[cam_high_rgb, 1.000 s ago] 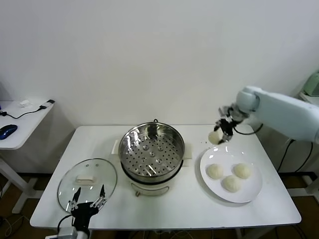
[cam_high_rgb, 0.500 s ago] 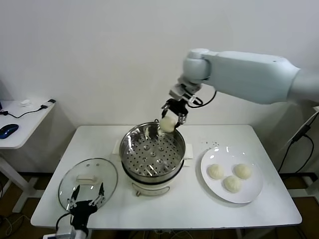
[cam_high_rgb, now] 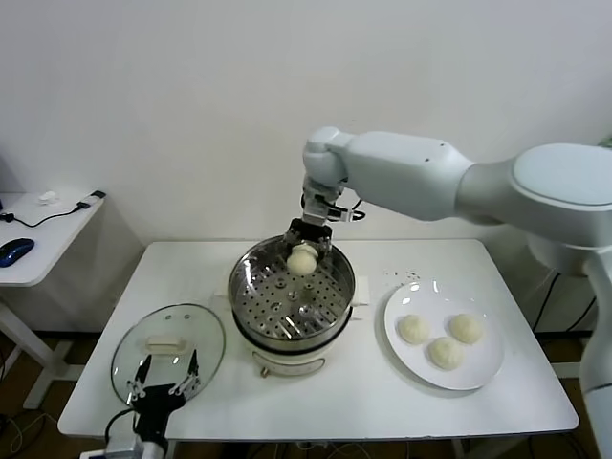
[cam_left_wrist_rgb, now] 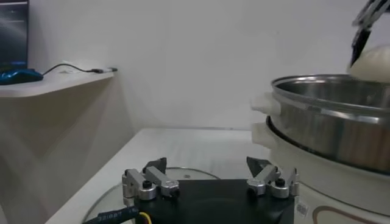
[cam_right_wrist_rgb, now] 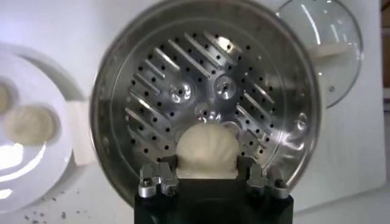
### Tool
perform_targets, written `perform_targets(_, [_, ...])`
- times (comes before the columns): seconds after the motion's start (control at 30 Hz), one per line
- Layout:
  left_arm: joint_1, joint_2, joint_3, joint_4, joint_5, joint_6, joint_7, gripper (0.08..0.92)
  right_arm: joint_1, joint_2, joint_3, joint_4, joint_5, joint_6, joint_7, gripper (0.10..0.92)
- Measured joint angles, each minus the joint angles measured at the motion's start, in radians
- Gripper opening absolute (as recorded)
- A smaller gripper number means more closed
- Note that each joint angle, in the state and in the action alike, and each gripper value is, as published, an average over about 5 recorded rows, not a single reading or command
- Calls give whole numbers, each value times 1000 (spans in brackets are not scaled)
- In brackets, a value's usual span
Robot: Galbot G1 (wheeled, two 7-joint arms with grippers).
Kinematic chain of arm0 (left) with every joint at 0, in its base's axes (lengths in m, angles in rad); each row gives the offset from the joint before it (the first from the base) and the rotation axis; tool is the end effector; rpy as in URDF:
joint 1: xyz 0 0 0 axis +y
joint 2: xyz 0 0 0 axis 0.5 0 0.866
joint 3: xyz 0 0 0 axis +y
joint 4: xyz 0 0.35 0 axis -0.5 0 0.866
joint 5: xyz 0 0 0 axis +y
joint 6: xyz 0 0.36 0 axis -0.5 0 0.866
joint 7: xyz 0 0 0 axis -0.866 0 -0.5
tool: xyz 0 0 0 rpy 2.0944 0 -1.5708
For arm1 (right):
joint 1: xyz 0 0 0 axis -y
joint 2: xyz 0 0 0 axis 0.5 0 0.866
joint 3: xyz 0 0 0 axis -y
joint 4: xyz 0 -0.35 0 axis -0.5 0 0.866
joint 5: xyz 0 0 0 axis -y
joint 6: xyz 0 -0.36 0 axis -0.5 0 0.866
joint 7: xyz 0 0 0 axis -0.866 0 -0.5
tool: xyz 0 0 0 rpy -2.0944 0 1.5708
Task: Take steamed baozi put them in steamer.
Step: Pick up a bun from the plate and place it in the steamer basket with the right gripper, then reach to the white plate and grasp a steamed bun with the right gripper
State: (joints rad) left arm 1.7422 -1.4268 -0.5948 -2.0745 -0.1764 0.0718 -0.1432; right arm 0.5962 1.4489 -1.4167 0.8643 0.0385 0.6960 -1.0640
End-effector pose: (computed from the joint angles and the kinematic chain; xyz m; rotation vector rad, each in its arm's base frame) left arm 0.1319 0.0475 -0.3329 0.1966 -2.8757 -0.0030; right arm 0.6160 0.1825 -0.0544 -2.1261 0.3369 -2.2582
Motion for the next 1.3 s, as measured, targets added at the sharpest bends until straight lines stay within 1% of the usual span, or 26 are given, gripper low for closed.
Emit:
perform_targets(0.23, [-8,2,1,11,-1,-4,-1,823,-80,53,47,-131,-88,68,23,647])
perform_targets(0.43, [-15,3,1,19,-3,-6,-2,823,-129,90,77,-217,-133,102,40,657])
perform_targets(0.53, [-18,3,1,20,-4,-6,-3,823,-142,100,90,-243,-146,113,51,697])
perform_targets(0.67, [-20,3,1,20,-6,-6,-6,823,-147,104,99,-258,-147,122,59,792])
perform_targets(0.77, [-21,2,1,19,-6,-5,-6,823,-141,98,97,-253,-130,126,55,818])
perform_targets(0.93, [-18,0,1,12,-4,-3,-6,823,-98,68,79,-212,-55,128,19,822])
perform_targets(1.07, [-13,-4,5,5,0,-2,-4,823,-29,22,34,-152,60,111,-23,823])
perform_targets(1.17, [-9,-6,7,-1,1,-1,-4,823,44,-31,-29,-79,180,64,-42,823])
perform_targets(1.3, [-8,-6,5,-6,1,0,-3,823,159,-136,-144,48,329,-52,-51,823])
